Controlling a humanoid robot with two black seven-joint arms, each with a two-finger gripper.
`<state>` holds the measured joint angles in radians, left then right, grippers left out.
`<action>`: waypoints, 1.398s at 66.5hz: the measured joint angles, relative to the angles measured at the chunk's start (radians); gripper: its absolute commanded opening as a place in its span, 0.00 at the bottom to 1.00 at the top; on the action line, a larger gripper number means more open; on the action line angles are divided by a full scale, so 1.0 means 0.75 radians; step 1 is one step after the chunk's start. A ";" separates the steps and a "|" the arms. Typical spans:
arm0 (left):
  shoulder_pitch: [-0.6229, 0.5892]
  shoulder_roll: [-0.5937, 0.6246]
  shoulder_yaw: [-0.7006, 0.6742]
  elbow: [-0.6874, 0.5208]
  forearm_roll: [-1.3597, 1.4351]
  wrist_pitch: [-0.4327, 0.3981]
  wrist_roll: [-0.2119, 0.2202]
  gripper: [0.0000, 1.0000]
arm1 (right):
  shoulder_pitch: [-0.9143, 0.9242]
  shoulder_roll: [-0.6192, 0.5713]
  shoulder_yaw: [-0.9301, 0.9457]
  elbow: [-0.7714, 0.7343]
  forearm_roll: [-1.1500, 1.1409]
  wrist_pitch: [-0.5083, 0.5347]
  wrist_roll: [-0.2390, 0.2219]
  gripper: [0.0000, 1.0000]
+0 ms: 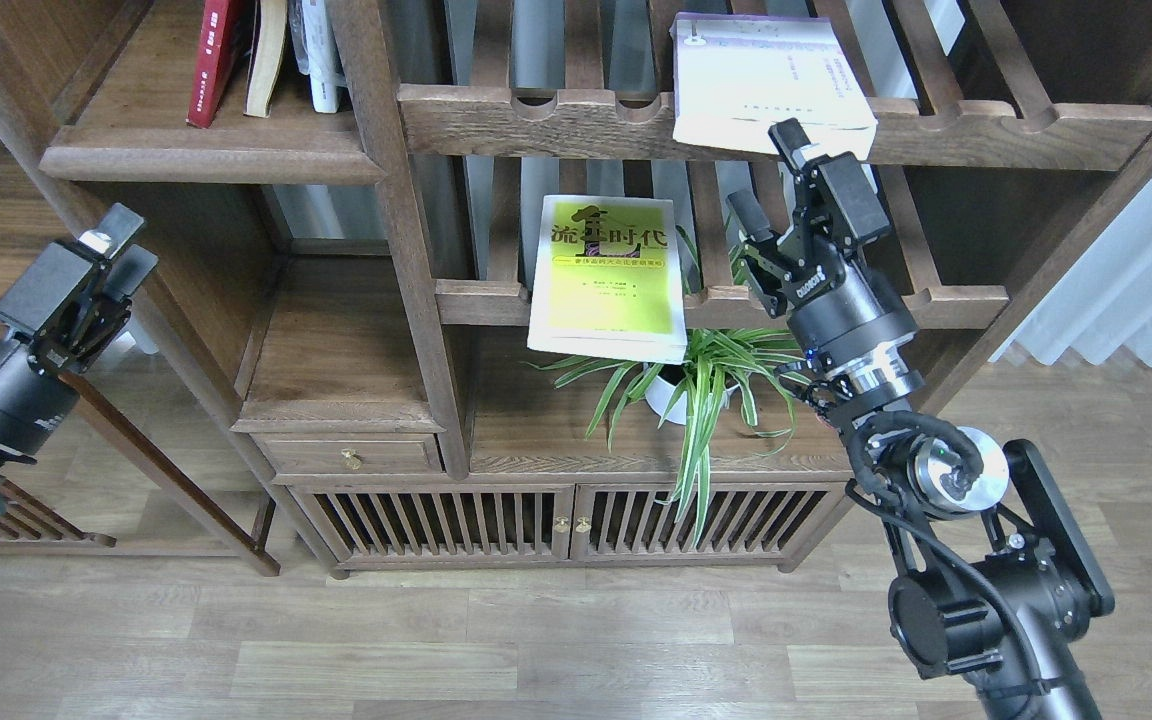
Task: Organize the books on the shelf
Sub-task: 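Reach the right gripper up and grasp the white book on the upper shelf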
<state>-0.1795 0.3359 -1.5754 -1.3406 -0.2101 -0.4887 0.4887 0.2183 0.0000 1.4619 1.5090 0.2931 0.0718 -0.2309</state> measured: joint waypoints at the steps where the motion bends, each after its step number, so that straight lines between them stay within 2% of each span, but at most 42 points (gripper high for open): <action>1: 0.000 0.000 0.000 0.000 0.000 0.000 0.000 0.90 | 0.004 0.000 0.000 0.000 0.000 -0.003 0.000 0.98; 32: 0.000 0.000 -0.001 0.000 0.000 0.000 0.000 0.90 | 0.131 0.000 0.038 -0.072 -0.008 -0.143 0.020 0.96; 43: 0.000 0.000 -0.002 0.000 0.000 0.000 0.000 0.91 | 0.163 0.000 0.041 -0.127 -0.009 -0.213 0.087 0.88; 51: 0.000 0.000 -0.003 0.000 0.000 0.000 0.000 0.92 | 0.201 0.000 0.052 -0.141 -0.009 -0.285 0.136 0.77; 53: 0.000 0.000 -0.004 0.000 0.000 0.000 0.000 0.92 | 0.211 0.000 0.053 -0.142 -0.008 -0.299 0.144 0.68; 58: 0.000 0.000 -0.004 0.000 0.000 0.000 0.000 0.92 | 0.233 0.000 0.057 -0.143 -0.005 -0.318 0.157 0.53; 59: 0.000 0.000 -0.004 0.000 0.000 0.000 0.000 0.92 | 0.235 0.000 0.058 -0.143 -0.005 -0.319 0.159 0.34; 69: 0.000 -0.004 -0.009 0.000 0.000 0.000 0.000 0.92 | 0.250 0.000 0.107 -0.143 0.029 -0.298 0.210 0.05; 93: 0.000 -0.004 -0.020 0.000 0.000 0.000 0.000 0.92 | 0.190 0.000 0.078 -0.130 0.059 -0.183 0.211 0.05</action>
<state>-0.1795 0.3329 -1.5907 -1.3407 -0.2101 -0.4887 0.4887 0.3608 0.0000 1.5204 1.4117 0.3373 -0.0656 -0.0724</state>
